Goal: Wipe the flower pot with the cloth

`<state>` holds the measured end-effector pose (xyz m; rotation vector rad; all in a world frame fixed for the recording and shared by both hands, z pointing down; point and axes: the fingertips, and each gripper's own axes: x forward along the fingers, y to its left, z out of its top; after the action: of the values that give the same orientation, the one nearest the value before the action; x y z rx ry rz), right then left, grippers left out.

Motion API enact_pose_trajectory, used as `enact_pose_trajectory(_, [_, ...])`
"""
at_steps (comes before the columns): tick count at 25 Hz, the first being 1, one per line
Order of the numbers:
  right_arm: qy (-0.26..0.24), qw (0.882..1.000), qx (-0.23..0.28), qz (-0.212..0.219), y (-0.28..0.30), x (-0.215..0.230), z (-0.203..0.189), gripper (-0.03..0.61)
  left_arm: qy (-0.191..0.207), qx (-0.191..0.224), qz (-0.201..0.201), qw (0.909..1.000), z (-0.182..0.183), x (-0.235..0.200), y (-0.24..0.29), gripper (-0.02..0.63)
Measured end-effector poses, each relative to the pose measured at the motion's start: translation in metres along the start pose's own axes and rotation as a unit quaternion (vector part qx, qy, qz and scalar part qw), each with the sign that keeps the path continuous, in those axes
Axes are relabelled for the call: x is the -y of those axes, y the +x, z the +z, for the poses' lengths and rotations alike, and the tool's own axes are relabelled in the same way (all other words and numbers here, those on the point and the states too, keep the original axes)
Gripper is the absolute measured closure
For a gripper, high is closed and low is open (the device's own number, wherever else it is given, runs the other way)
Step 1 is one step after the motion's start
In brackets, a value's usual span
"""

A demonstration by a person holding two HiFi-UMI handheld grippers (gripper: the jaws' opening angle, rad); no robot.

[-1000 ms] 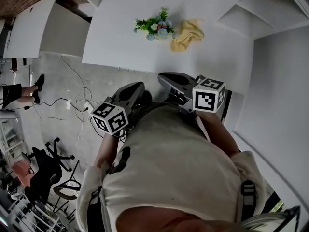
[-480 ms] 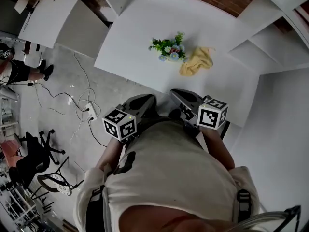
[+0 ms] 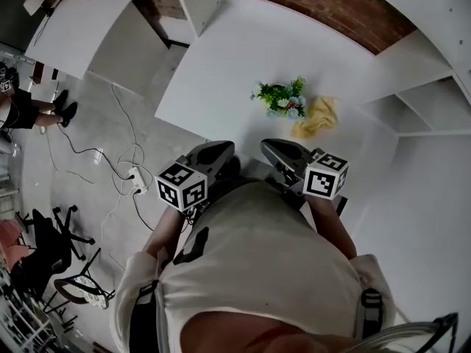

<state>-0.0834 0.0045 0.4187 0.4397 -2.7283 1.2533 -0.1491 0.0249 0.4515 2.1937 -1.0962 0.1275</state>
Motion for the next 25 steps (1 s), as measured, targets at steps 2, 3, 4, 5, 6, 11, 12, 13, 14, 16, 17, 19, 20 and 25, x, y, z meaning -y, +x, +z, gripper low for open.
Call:
enact_pose_trajectory(2, [0.000, 1.000, 0.003, -0.018, 0.006, 0.001, 0.005, 0.572, -0.017, -0.004, -0.002, 0.9998, 0.002, -0.014, -0.006, 0.594])
enact_pose_trajectory(3, [0.000, 1.000, 0.006, -0.027, 0.005, 0.005, 0.007, 0.572, -0.025, -0.009, -0.006, 0.9996, 0.002, -0.020, -0.004, 0.594])
enact_pose_trajectory(4, [-0.001, 0.999, 0.011, -0.036, 0.002, 0.010, 0.008, 0.572, -0.029, -0.015, -0.010, 0.9994, 0.001, -0.024, 0.002, 0.594])
enact_pose_trajectory(5, [-0.002, 0.999, 0.017, -0.044, -0.002, 0.017, 0.009, 0.572, -0.029, -0.022, -0.014, 0.9993, 0.001, -0.027, 0.010, 0.594])
enact_pose_trajectory(6, [-0.003, 0.998, 0.023, -0.051, -0.008, 0.026, 0.010, 0.572, -0.025, -0.027, -0.018, 0.9992, 0.000, -0.028, 0.019, 0.594])
enact_pose_trajectory(11, [0.016, 0.996, 0.035, -0.081, -0.048, 0.071, 0.015, 0.572, -0.004, -0.031, -0.016, 0.9994, 0.007, -0.015, 0.062, 0.594])
enact_pose_trajectory(12, [0.015, 0.996, 0.028, -0.087, -0.057, 0.078, 0.016, 0.572, -0.004, -0.028, -0.013, 0.9995, 0.009, -0.009, 0.067, 0.594])
enact_pose_trajectory(13, [0.012, 0.995, 0.019, -0.096, -0.068, 0.086, 0.016, 0.572, -0.003, -0.025, -0.012, 0.9996, 0.011, -0.003, 0.072, 0.594])
enact_pose_trajectory(14, [0.008, 0.994, 0.012, -0.110, -0.079, 0.098, 0.016, 0.572, -0.002, -0.024, -0.010, 0.9997, 0.012, 0.002, 0.077, 0.594])
enact_pose_trajectory(16, [0.006, 0.988, 0.007, -0.154, -0.103, 0.128, 0.019, 0.572, 0.000, -0.027, 0.004, 0.9996, 0.012, 0.006, 0.084, 0.594])
enact_pose_trajectory(17, [0.005, 0.984, 0.003, -0.178, -0.114, 0.143, 0.020, 0.572, -0.002, -0.029, 0.013, 0.9995, 0.010, 0.005, 0.085, 0.594])
enact_pose_trajectory(19, [0.005, 0.977, -0.019, -0.214, -0.131, 0.173, 0.014, 0.571, -0.010, -0.033, 0.028, 0.9990, 0.003, 0.005, 0.084, 0.594])
enact_pose_trajectory(20, [0.006, 0.974, -0.039, -0.224, -0.137, 0.186, 0.008, 0.506, -0.013, -0.035, 0.033, 0.9987, -0.001, 0.006, 0.083, 0.594])
enact_pose_trajectory(25, [-0.008, 0.954, -0.088, -0.288, -0.153, 0.251, 0.002, 0.261, -0.016, -0.042, 0.050, 0.9978, -0.012, 0.009, 0.087, 0.594])
